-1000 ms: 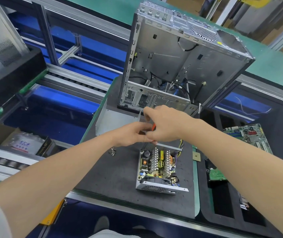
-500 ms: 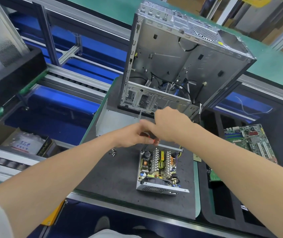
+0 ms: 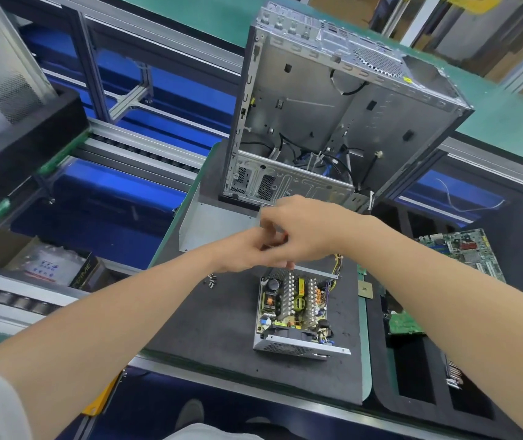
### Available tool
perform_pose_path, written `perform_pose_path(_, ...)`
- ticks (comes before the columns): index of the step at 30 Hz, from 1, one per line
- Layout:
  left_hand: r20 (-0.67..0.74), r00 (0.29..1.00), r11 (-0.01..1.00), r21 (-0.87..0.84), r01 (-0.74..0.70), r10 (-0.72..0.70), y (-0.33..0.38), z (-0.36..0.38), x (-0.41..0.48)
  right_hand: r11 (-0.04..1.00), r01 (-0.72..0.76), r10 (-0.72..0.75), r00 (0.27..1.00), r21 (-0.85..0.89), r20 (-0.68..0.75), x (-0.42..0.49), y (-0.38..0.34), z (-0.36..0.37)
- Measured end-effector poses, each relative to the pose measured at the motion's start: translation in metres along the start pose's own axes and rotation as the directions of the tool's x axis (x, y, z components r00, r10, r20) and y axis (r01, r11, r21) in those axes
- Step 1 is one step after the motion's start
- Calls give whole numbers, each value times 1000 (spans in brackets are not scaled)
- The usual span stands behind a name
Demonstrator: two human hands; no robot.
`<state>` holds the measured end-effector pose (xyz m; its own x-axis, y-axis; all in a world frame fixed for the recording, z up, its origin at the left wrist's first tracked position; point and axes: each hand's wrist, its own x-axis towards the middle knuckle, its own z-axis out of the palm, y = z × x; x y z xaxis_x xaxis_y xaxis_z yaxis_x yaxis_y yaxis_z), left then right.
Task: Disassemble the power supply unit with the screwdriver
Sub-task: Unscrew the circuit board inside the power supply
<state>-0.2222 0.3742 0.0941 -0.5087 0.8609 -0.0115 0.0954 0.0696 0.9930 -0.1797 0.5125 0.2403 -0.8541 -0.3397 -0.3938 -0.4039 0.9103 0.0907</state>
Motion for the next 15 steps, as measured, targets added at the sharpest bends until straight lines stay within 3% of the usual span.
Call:
perform_pose_path(2, 13, 1000, 1000, 21, -8, 7, -1, 0, 1, 939, -344, 344, 939, 5, 12, 2, -9, -1)
perform_pose_path(4, 23, 1000, 999, -34, 1, 0, 0, 1, 0, 864, -490, 472, 868, 113, 154, 5, -15, 2)
perform_pose_path(6, 36, 999, 998, -68, 14, -11, 2, 2, -1, 921, -371, 348, 921, 117, 178, 5, -13, 5)
perform_pose_path(8, 31, 999, 997, -81, 21, -19, 2, 2, -2, 998, -62, 64, 993, -18, 96, 1, -3, 2)
perform_pose_path(11, 16, 1000, 996, -85, 11, -10, 2, 0, -3, 932, 327, -313, 944, -158, 105, -1, 8, 4)
perform_pose_path(13, 10, 1000, 997, -79, 7, -7, 3, 1, -4, 921, 357, -347, 934, -155, 86, -1, 11, 5)
perform_pose_path(15, -23, 1000, 1000, -25, -12, 11, 2, 3, -2, 957, 274, -268, 961, -96, 72, -2, 10, 5)
